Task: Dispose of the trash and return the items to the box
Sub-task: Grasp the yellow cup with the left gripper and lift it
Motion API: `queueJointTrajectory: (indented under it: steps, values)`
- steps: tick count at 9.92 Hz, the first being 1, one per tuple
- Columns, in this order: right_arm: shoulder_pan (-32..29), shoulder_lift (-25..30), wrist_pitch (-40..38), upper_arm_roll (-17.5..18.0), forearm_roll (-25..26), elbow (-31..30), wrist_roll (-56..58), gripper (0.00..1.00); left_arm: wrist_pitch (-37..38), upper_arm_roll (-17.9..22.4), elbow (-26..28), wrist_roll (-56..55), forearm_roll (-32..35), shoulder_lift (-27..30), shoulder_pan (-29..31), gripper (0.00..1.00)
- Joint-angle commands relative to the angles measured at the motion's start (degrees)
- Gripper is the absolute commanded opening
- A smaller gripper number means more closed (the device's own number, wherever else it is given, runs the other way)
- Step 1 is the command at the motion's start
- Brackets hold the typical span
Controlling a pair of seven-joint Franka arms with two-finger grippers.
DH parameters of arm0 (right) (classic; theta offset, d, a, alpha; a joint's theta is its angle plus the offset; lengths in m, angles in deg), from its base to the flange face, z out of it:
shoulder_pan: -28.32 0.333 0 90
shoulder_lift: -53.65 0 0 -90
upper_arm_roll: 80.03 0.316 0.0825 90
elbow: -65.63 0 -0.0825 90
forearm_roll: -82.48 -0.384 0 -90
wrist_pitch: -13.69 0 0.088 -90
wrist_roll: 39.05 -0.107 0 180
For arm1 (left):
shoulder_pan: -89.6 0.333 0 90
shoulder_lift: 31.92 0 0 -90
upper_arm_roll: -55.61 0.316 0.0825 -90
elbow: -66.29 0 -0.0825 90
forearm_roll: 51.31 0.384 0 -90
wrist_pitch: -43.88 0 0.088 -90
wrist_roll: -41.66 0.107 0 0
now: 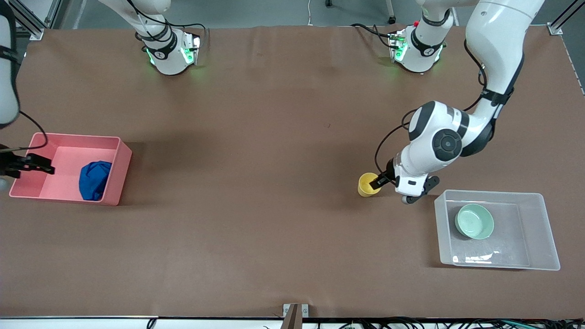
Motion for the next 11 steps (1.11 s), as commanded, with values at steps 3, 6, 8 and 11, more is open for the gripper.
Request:
queueJointTrajectory:
  steps: [3, 6, 8, 11]
  values:
    - [6.38, 8.28, -8.06, 0.22, 0.10, 0.37, -9.62, 1.00, -5.37, 0.57, 2.25, -1.28, 0.93, -3.77, -0.55, 0.34]
    - [8.67, 13.65, -13.94, 0.31, 0.10, -0.42, -11.37, 1.00, -4.15, 0.75, 0.68, -0.85, 1.01, -2.20, 0.33, 0.00]
    - [10.25, 16.37, -17.81, 0.31, 0.10, -0.42, -13.48, 1.00, 6.60, 1.01, -7.37, 0.20, 1.10, -0.35, 2.08, 0.00]
    - [13.58, 20.77, -20.11, 0.31, 0.10, -2.87, -16.47, 1.00, 20.44, 0.93, -20.04, 7.30, 8.00, -0.52, 6.02, 0.00]
